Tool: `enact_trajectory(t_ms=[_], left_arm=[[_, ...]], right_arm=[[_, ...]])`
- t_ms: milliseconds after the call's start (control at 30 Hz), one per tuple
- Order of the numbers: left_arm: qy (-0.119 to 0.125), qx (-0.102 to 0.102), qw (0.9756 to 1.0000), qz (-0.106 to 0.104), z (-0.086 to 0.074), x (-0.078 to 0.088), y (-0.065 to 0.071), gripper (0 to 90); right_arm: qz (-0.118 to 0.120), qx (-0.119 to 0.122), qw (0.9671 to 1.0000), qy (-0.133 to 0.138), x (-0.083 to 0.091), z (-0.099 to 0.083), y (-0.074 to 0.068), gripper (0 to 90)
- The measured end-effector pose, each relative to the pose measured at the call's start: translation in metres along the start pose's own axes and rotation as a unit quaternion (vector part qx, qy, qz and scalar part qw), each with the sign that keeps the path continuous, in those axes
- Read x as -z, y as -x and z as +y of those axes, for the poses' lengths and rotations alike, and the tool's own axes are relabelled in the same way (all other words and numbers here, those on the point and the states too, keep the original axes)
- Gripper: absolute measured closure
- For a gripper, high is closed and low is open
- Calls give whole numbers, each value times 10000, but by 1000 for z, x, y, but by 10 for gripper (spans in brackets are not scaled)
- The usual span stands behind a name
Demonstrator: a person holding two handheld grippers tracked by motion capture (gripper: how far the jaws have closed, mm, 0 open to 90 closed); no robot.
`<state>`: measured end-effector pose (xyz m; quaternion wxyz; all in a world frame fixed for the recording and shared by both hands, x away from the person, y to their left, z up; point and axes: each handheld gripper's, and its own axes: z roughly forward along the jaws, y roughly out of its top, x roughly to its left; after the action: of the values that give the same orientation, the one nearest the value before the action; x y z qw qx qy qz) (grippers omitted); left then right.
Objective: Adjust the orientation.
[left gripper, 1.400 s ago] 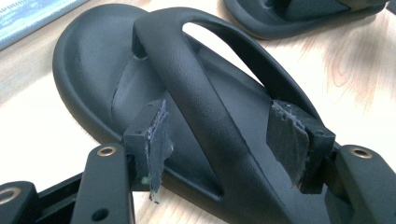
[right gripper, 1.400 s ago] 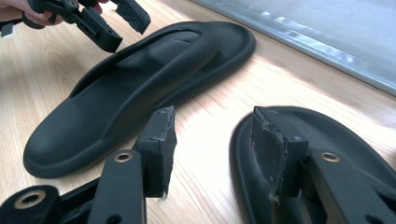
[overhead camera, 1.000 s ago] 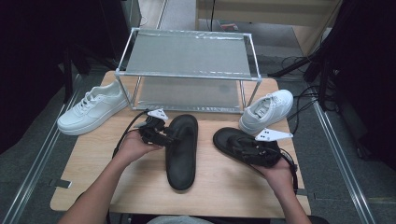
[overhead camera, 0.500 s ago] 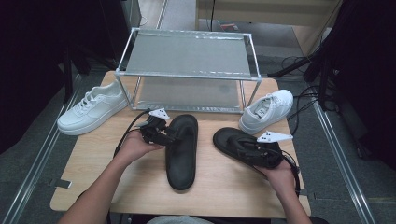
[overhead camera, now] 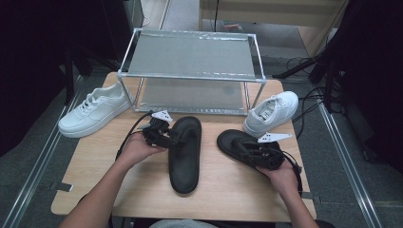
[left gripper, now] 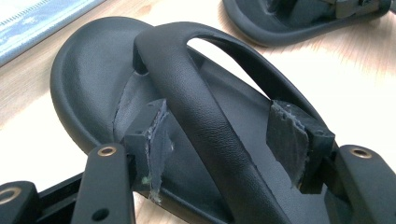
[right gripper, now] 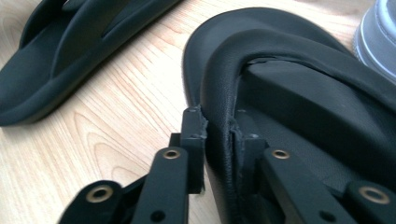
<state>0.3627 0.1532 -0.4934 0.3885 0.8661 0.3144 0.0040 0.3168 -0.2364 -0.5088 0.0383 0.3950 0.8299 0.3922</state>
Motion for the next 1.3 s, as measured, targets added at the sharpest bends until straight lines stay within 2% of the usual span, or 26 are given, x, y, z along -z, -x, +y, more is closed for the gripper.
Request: enact_trajectory(t_ms=[67, 233, 400, 667, 700, 933, 1000, 1300], left_arm=[[-3, -21, 10000, 11, 0, 0, 0, 398], [111, -170, 9998, 1, 1, 2, 5, 399], [92, -168, 9998, 26, -1, 4, 6, 400], [141, -148, 9997, 104, -8, 12, 7, 401], [146, -99, 9998, 131, -11, 13, 8, 401], [197, -154, 9996, 164, -15, 18, 14, 401], [179, -123, 9996, 198, -19, 20, 16, 401], [213, -6, 9995, 245, -27, 27, 16, 401]], right_arm=[[20, -90, 9999, -70, 1, 3, -1, 811], [2, -181, 9998, 71, 3, 9, -6, 812], [-96, -118, 9999, -15, 0, 16, -15, 812], [-59, -24, 10000, -27, -16, 31, -28, 812], [-50, -33, 10000, -39, -18, 33, -29, 812], [-93, -117, 9999, -38, -29, 44, -29, 812], [-140, -167, 9998, -8, -35, 51, -29, 811], [-317, -243, 9992, -61, -48, 58, -25, 805]])
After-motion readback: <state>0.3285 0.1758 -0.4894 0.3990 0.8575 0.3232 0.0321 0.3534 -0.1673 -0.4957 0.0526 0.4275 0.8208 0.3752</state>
